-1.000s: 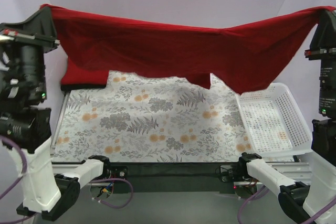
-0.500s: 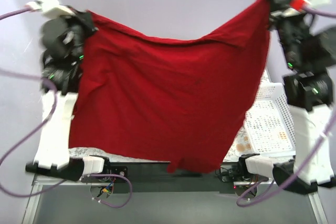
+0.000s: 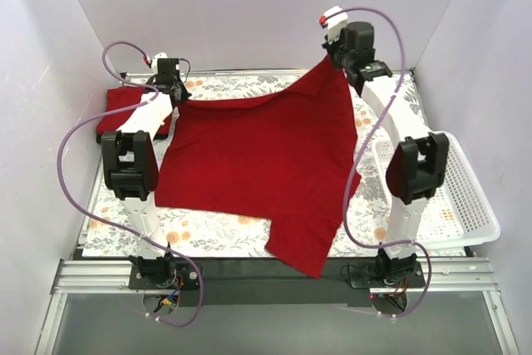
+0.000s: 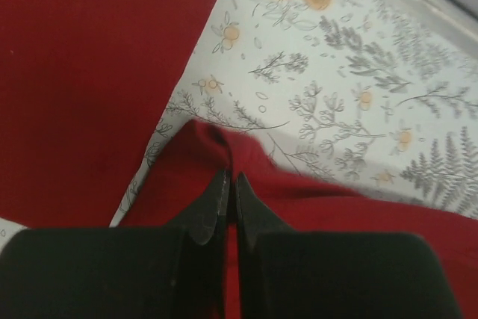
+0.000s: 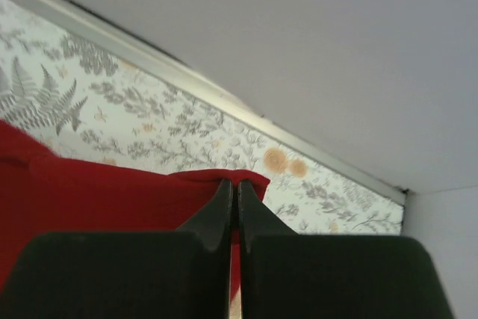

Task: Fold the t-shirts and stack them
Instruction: Fold the tshirt

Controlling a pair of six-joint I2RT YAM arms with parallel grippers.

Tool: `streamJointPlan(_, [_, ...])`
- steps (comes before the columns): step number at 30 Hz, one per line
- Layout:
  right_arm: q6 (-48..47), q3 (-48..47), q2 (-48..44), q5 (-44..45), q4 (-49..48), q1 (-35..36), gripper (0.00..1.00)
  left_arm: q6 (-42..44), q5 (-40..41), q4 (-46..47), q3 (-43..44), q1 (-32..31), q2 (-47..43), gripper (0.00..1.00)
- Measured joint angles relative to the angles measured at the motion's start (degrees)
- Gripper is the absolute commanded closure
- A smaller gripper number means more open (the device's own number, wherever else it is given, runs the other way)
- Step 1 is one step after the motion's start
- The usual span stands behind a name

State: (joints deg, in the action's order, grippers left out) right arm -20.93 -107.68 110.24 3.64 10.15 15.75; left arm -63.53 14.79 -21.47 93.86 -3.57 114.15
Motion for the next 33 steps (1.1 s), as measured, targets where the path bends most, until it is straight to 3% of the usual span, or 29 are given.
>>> streamJointPlan(10, [3.10, 0.02, 12.15, -0.59, -1.44, -2.91, 0.99, -1.46, -1.40, 1.88, 1.33, 1.73, 8.00, 0.96])
streamJointPlan(33, [17.75, -0.17, 7.37, -5.22, -3.63, -7.91, 0.99, -3.98, -8.90, 6.14, 11.61, 4.15, 10.27, 0.96])
